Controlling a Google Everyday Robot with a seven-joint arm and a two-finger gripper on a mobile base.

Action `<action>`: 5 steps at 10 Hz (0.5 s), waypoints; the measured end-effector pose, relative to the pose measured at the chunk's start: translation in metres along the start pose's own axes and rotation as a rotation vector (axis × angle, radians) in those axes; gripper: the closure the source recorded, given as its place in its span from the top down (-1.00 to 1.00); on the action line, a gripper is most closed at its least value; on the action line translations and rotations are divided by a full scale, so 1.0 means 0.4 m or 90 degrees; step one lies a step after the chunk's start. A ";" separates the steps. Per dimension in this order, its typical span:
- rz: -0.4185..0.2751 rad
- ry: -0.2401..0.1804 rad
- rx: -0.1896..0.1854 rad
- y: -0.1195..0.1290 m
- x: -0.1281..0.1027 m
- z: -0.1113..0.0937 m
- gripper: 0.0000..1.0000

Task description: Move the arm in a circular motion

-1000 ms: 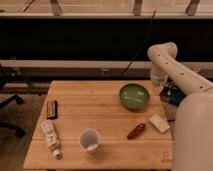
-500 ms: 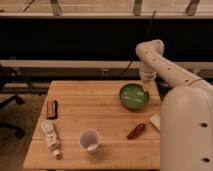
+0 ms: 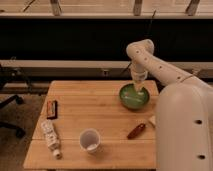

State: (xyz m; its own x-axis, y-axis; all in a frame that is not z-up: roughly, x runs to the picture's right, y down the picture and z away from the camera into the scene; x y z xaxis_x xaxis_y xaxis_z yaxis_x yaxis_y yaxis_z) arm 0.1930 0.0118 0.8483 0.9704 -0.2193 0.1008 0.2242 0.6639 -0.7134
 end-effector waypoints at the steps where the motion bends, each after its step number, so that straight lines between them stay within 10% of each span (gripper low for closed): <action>1: -0.017 -0.004 0.003 -0.001 -0.030 -0.005 -1.00; 5: -0.084 -0.022 0.015 0.015 -0.131 -0.025 -1.00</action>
State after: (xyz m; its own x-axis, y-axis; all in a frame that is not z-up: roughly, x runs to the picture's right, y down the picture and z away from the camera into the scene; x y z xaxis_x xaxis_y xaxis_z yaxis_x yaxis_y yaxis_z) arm 0.1427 0.0201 0.8318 0.9347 -0.2820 0.2165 0.3519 0.6476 -0.6758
